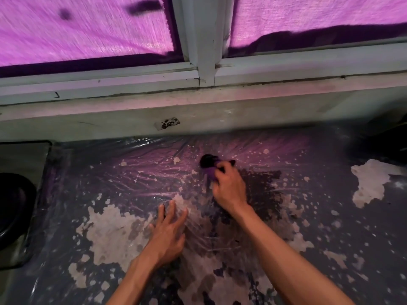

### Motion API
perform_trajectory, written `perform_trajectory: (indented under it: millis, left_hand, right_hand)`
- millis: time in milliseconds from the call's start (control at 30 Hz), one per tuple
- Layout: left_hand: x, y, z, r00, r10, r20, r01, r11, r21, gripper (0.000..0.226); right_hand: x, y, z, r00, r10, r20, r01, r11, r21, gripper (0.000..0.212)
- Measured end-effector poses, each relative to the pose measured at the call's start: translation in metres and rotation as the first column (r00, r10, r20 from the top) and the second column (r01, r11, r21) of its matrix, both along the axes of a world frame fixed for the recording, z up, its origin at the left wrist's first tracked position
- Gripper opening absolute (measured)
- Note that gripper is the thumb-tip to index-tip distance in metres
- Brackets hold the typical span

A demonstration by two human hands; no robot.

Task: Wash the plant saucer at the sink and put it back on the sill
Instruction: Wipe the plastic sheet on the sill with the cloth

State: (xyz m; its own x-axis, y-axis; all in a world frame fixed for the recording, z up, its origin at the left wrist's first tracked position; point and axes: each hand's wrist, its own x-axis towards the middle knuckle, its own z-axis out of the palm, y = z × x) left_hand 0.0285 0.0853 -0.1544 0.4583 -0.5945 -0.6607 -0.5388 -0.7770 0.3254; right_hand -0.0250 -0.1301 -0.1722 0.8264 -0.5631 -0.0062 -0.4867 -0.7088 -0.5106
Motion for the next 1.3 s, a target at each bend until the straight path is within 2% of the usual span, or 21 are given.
perform_trajectory:
  millis: [100, 200, 267, 300, 333, 367, 400, 433, 467, 533, 567, 600, 667, 767, 900, 1033, 1167, 1233, 1300]
  left_hand:
    - [-0.001, -0.001, -0.002, 1.0, -0.001, 0.021, 0.001, 1.0, 0.012, 0.068]
    - [-0.001, -0.002, -0.001, 1.0, 0.015, 0.005, -0.015, 1.0, 0.005, 0.07]
    - [-0.001, -0.002, 0.0, 1.0, 0.009, 0.01, -0.01, 1.0, 0.019, 0.072]
    - [-0.001, -0.002, 0.0, 1.0, 0.0, 0.018, -0.001, 1.0, 0.025, 0.072]
    - [-0.001, -0.002, 0.001, 1.0, -0.008, 0.023, 0.007, 1.0, 0.025, 0.071]
    - [-0.001, -0.002, 0.002, 1.0, -0.013, 0.023, 0.012, 1.0, 0.021, 0.07]
    - [-0.001, -0.002, 0.003, 1.0, -0.016, 0.019, 0.016, 1.0, 0.013, 0.069]
    - [0.0, -0.002, 0.004, 1.0, -0.018, 0.014, 0.018, 1.0, 0.006, 0.068]
    - [-0.001, -0.002, 0.005, 1.0, -0.02, 0.01, 0.02, 1.0, 0.002, 0.067]
    - [-0.001, -0.002, 0.006, 1.0, -0.02, 0.008, 0.02, 1.0, -0.002, 0.066]
    - [-0.001, -0.002, 0.006, 1.0, -0.019, 0.007, 0.019, 1.0, -0.004, 0.066]
    - [-0.001, -0.002, 0.006, 1.0, -0.02, 0.006, 0.02, 1.0, -0.002, 0.066]
    - [-0.001, -0.002, 0.006, 1.0, -0.026, 0.0, 0.026, 1.0, 0.005, 0.067]
    - [0.0, -0.001, 0.005, 1.0, -0.029, -0.008, 0.029, 1.0, 0.003, 0.069]
    - [0.001, 0.0, 0.005, 0.999, -0.04, -0.011, 0.04, 0.999, 0.014, 0.07]
    - [0.001, 0.0, 0.004, 0.999, -0.037, -0.009, 0.038, 0.999, 0.013, 0.071]
    - [0.001, 0.001, -0.001, 0.999, -0.04, 0.011, 0.04, 0.999, 0.01, 0.071]
    - [0.0, 0.0, -0.003, 0.999, -0.043, 0.03, 0.043, 0.999, 0.021, 0.073]
    - [0.002, -0.001, -0.005, 0.998, -0.045, 0.041, 0.044, 0.999, 0.017, 0.07]
  right_hand:
    - [-0.012, 0.023, -0.003, 0.949, 0.314, -0.028, -0.315, 0.948, -0.056, 0.044]
    - [-0.05, 0.028, -0.005, 0.829, 0.556, -0.06, -0.559, 0.82, -0.126, 0.046]
    - [-0.076, 0.023, -0.005, 0.772, 0.629, -0.095, -0.636, 0.756, -0.156, 0.043]
    - [-0.084, 0.019, -0.003, 0.787, 0.612, -0.08, -0.617, 0.777, -0.125, 0.044]
    - [-0.088, 0.015, 0.0, 0.842, 0.539, -0.015, -0.539, 0.842, -0.032, 0.048]
    - [-0.09, 0.011, 0.007, 0.923, 0.38, 0.067, -0.385, 0.912, 0.141, 0.053]
    - [-0.091, 0.005, 0.015, 0.98, 0.159, 0.119, -0.192, 0.912, 0.362, 0.056]
    - [-0.091, -0.005, 0.024, 0.989, -0.067, 0.132, -0.019, 0.824, 0.567, 0.057]
    - [-0.093, -0.014, 0.033, 0.959, -0.258, 0.117, 0.095, 0.682, 0.725, 0.055]
    - [-0.105, -0.034, 0.046, 0.836, -0.542, 0.088, 0.179, 0.422, 0.889, 0.037]
    - [-0.114, -0.043, 0.05, 0.766, -0.64, 0.069, 0.215, 0.356, 0.909, 0.026]
    - [-0.126, -0.05, 0.052, 0.711, -0.7, 0.065, 0.277, 0.363, 0.89, 0.019]
    - [-0.149, -0.058, 0.048, 0.671, -0.738, 0.077, 0.46, 0.495, 0.738, 0.013]
    - [-0.176, -0.049, 0.033, 0.763, -0.644, 0.045, 0.567, 0.702, 0.43, 0.012]
    - [-0.186, -0.004, 0.01, 0.883, -0.469, -0.034, 0.466, 0.865, 0.187, 0.031]
    - [-0.162, 0.047, 0.001, 0.916, -0.398, -0.058, 0.402, 0.911, 0.094, 0.049]
    - [-0.126, 0.092, 0.002, 0.911, -0.413, -0.016, 0.413, 0.909, 0.06, 0.051]
    - [-0.103, 0.115, 0.006, 0.921, -0.389, 0.014, 0.386, 0.918, 0.089, 0.05]
    - [-0.076, 0.132, 0.01, 0.921, -0.386, 0.059, 0.369, 0.909, 0.196, 0.048]
